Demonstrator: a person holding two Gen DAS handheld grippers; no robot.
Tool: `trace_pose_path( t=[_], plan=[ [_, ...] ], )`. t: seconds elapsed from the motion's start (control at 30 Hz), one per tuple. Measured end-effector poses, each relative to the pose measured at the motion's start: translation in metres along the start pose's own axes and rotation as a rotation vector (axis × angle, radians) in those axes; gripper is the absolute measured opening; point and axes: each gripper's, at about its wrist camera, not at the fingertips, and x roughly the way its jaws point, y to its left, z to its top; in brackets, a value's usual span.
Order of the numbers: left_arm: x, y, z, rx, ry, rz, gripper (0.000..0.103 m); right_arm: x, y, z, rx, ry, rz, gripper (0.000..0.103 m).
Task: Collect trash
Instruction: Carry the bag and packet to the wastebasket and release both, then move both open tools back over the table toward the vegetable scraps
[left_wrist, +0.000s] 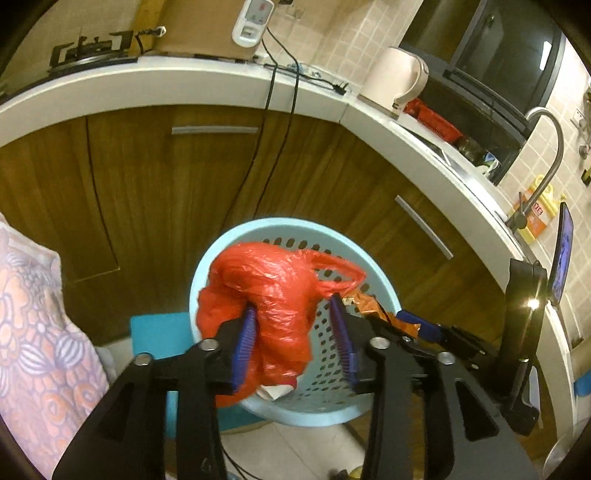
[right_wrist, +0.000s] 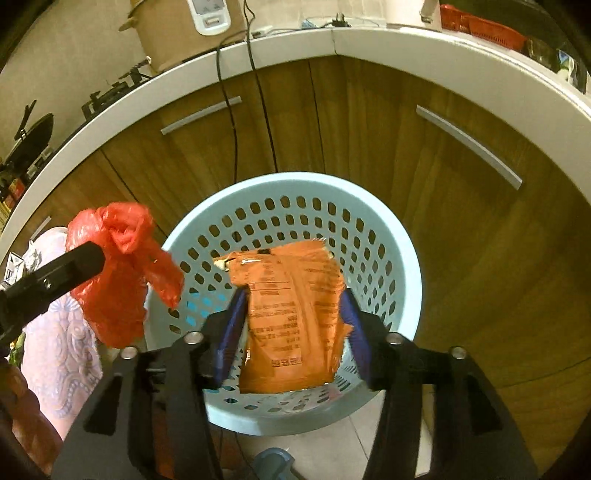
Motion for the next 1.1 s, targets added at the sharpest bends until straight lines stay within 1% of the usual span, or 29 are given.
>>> trace_pose_path(
  t=[0.07,0.13,0.23,0.3,0.43,0.5,0.57,0.77,0.93,1.1],
  plan=[
    [0.003,0.002,-0.001,-0.008,0.012,-0.017,0.053,0.001,0.0,0.001,0.005,0.004,-0.001,0.056],
    [0.006,0.001,-0.001,-0.006,0.023,-0.05,0.053,0.001,0.0,0.0,0.008,0.003,-0.005,0.056],
    [0.009,-0.005,0.001,0.008,0.025,-0.078,0.053,-0.003,-0.003,0.0,0.018,-0.003,-0.015,0.057],
    [0.012,-0.01,0.002,0.018,0.04,-0.095,0.056,-0.005,-0.007,0.0,0.025,-0.002,-0.025,0.057],
    [0.015,-0.011,-0.003,0.03,0.057,-0.078,0.056,-0.008,-0.011,-0.003,0.023,-0.002,-0.034,0.057],
    [0.014,-0.009,-0.005,0.027,0.057,-0.072,0.056,-0.009,-0.011,-0.004,0.018,-0.001,-0.034,0.06],
    [0.01,-0.007,-0.007,0.024,0.048,-0.067,0.056,-0.01,-0.01,-0.004,0.015,-0.004,-0.032,0.068],
    [-0.011,-0.003,-0.008,0.025,0.004,-0.049,0.056,-0.018,-0.003,-0.004,-0.008,-0.028,-0.01,0.075],
    [-0.037,0.006,-0.009,-0.001,-0.049,-0.038,0.056,-0.025,0.006,-0.005,-0.017,-0.042,0.011,0.076],
    [-0.079,0.014,-0.014,-0.008,-0.129,-0.001,0.056,-0.041,0.029,-0.005,-0.058,-0.083,0.057,0.076]
  ],
)
